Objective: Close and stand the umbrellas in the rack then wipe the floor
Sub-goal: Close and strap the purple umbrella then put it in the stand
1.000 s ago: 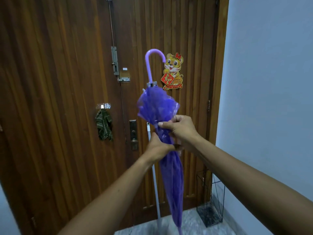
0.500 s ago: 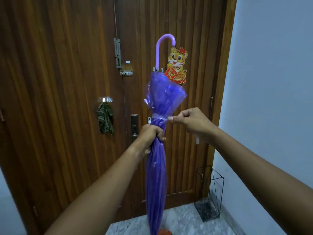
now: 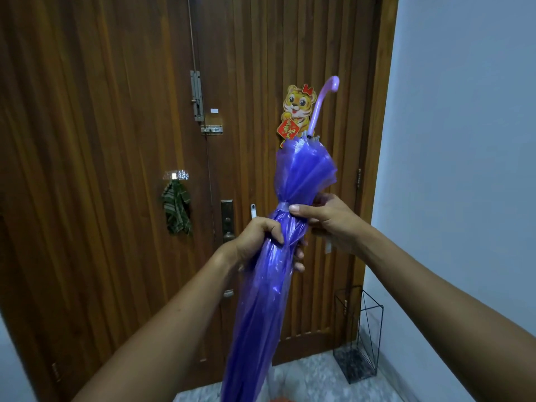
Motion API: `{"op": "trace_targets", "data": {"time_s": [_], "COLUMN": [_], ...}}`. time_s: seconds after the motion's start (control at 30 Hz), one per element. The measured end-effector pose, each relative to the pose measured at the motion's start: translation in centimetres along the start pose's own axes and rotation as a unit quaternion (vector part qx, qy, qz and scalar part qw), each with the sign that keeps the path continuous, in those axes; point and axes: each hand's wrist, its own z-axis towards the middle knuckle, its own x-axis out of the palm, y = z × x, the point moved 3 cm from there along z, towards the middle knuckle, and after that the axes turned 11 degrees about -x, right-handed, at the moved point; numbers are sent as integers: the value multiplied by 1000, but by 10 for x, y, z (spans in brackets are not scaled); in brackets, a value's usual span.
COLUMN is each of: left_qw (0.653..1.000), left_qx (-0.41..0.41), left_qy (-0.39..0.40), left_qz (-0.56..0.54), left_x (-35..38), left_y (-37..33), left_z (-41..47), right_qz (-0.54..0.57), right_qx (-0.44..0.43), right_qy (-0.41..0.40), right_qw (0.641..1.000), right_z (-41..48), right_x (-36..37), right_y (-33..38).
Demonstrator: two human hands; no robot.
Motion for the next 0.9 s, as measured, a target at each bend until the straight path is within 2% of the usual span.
{"op": "trace_targets", "data": {"time_s": [0.07,0.13,0.23,0.33,0.43,0.53,0.63,0.7,0.77,0.83,0.9], "left_qw": [988,953,905,888,891,911,949,971,990,998,996], "left_qx": [26,73,138,150,134,122,120,111,77,41,19], "left_qy": [-132,-233,-344,-398,-407,-374,-283,-209,-113,-12,77], "left_qz": [83,181,207,177,149,124,65,17,-29,-42,-37], "left_x": [-7,-7,1,3,-1,-7,-5,0,10,20,27], "left_y": [6,12,19,12,1,-7,-10,-10,-10,-10,-11], "left_z": [4,9,15,15,10,5,2,4,6,5,3], "right_qz": [-59,-108,-178,-288,-265,-228,-213,-184,-121,-47,21], "right_qx": [-33,-56,-79,-92,-81,-93,-95,-71,-24,17,38], "right_qy": [-45,-72,-55,-43,-17,-12,-30,-34,6,60,77], "right_qw": [997,990,979,952,961,969,972,980,992,997,996], "right_z": [3,6,14,20,19,13,11,9,7,1,-1], "right_x": [-2,-1,5,1,-7,-14,-23,-26,-25,-21,-22], "right_y": [-2,-5,-7,-1,3,7,6,4,2,2,0]}}
